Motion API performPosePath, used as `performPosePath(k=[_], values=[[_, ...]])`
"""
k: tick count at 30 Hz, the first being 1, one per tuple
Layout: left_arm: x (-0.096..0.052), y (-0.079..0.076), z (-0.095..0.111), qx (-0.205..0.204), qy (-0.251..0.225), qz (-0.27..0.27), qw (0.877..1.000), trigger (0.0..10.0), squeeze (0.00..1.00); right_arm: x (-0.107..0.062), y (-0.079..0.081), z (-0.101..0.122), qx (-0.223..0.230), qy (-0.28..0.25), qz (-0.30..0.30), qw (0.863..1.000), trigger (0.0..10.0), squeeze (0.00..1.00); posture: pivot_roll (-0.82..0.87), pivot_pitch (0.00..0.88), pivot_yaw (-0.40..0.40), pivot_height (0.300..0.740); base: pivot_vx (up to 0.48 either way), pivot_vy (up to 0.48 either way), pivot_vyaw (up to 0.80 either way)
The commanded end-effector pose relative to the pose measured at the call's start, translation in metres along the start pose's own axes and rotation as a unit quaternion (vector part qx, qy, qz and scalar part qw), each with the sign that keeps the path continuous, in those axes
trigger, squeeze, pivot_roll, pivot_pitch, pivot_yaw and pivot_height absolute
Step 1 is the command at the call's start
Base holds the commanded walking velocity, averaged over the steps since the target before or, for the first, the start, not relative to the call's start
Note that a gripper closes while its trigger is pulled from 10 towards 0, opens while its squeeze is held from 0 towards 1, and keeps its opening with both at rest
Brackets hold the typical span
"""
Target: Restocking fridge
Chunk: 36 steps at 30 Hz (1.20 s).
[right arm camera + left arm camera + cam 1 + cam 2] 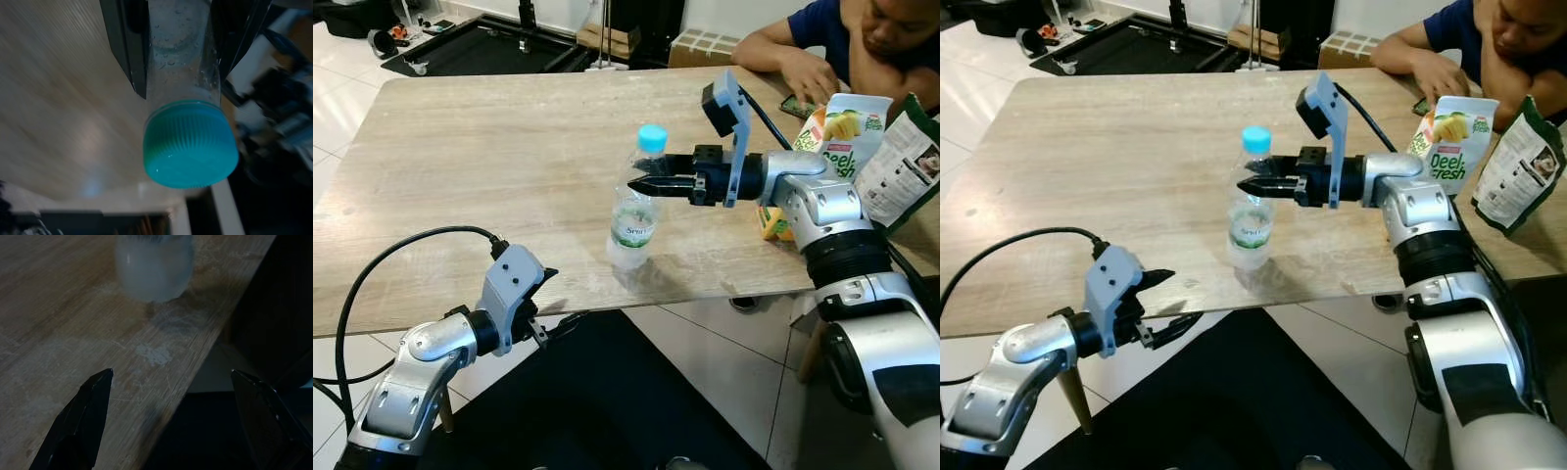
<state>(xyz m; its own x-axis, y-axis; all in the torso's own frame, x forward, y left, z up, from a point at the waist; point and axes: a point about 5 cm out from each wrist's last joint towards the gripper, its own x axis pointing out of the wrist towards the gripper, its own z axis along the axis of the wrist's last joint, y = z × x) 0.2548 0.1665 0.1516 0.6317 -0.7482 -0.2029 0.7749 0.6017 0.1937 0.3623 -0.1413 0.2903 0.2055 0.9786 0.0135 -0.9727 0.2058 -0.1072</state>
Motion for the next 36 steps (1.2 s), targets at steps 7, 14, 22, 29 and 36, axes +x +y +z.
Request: performPosePath(k=[7,14,22,29,36], values=[[-0.001,-0.025,-0.003,-0.032,-0.005,-0.068,0.997,10.0,0.0,-0.048,0.031,0.012,0.044,-0.045,0.096,0.993,10.0,0.0,-0.09,0.124,0.003,0.74,0.0,0.0,0.0],[0.003,-0.039,-0.011,-0.051,0.007,-0.091,0.994,10.0,0.0,-0.064,0.059,-0.009,0.071,0.013,0.127,0.989,10.0,0.0,-0.1,0.123,0.012,0.74,0.0,0.0,0.0],[0.004,-0.046,-0.026,-0.061,0.034,-0.084,0.994,10.0,0.0,-0.073,0.072,-0.025,0.087,0.053,0.112,0.988,10.0,0.0,-0.11,0.119,0.022,0.74,0.0,0.0,0.0],[-0.001,-0.056,-0.096,-0.065,0.147,0.029,0.987,10.0,0.0,-0.097,0.085,-0.094,0.137,0.145,-0.007,0.98,10.0,0.0,-0.11,0.105,0.012,0.74,0.0,0.0,0.0],[-0.022,-0.068,-0.153,-0.083,0.231,0.108,0.963,10.0,0.0,-0.118,0.097,-0.168,0.208,0.162,-0.144,0.954,10.0,0.0,-0.1,0.084,-0.01,0.74,0.0,0.0,0.0]])
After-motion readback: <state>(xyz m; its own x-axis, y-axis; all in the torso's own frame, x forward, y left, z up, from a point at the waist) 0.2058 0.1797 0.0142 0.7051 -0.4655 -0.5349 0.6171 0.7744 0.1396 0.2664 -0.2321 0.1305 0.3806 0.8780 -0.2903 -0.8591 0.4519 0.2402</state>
